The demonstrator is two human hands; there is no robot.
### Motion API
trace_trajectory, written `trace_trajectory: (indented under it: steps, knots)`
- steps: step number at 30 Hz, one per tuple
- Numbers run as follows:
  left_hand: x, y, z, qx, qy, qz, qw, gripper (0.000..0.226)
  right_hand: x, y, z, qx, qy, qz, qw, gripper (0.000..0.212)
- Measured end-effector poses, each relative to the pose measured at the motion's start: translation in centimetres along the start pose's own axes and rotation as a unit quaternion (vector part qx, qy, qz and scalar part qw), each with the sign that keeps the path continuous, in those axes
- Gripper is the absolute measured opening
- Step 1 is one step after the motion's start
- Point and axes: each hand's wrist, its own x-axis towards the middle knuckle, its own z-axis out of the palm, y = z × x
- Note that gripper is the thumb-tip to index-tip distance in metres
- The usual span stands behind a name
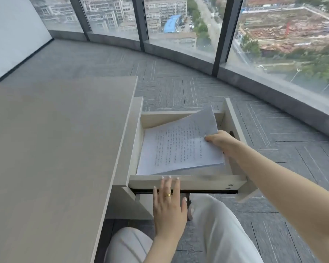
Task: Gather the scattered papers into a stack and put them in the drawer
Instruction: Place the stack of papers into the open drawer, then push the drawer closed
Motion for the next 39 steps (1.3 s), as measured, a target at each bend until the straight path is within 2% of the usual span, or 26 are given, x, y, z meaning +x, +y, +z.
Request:
trace_trajectory:
  steps: [8, 14, 19, 23, 25, 29, 32, 34, 36, 39]
  knots:
    - [-0.1, -0.3, 1.3, 0.015, 0.025, 0.011, 1.000, 0.051, 4.0, 1.4, 1.4, -0.080, 0.022, 0.042, 0.996, 0.033]
    - [-0.1, -0.4, 1.6, 0.021, 0.041, 0.028, 0.999, 0.051, 5.3, 3.7, 2.0, -0.070, 0.060, 0.047, 0.995, 0.033]
    - [-0.1, -0.4, 1.0, 0.039, 0.013, 0.034, 0.999, 0.063, 5.0, 4.7, 2.8, -0.166, 0.147, 0.012, 0.975, 0.065]
    - [-0.2, 0.2, 0.3, 0.087, -0.055, 0.010, 0.995, 0.085, 2.7, 4.2, 2.7, -0.243, 0.125, -0.069, 0.960, 0.079]
    - [0.0, 0.3, -0.3, 0.105, -0.091, 0.006, 0.990, 0.088, 0.4, 4.1, 2.6, -0.270, 0.116, -0.137, 0.946, 0.078]
    - [0.5, 0.8, -2.2, 0.110, -0.141, -0.012, 0.984, 0.081, -6.0, 5.5, 2.0, -0.347, 0.132, -0.261, 0.891, 0.071]
    - [1.0, 1.2, -4.2, 0.053, -0.167, -0.013, 0.984, 0.069, -10.6, 7.8, 0.7, -0.419, 0.133, -0.281, 0.853, 0.070]
    - [1.5, 1.4, -6.3, 0.037, -0.198, -0.030, 0.979, 0.071, -12.5, 9.4, -0.4, -0.464, 0.134, -0.268, 0.834, 0.070]
    - [1.8, 1.4, -8.4, 0.038, -0.170, -0.027, 0.984, 0.074, -14.2, 11.0, -1.4, -0.492, 0.141, -0.252, 0.822, 0.069]
    - [2.1, 0.7, -11.7, 0.055, -0.085, -0.021, 0.995, 0.069, -15.8, 13.0, -2.7, -0.514, 0.154, -0.225, 0.813, 0.070]
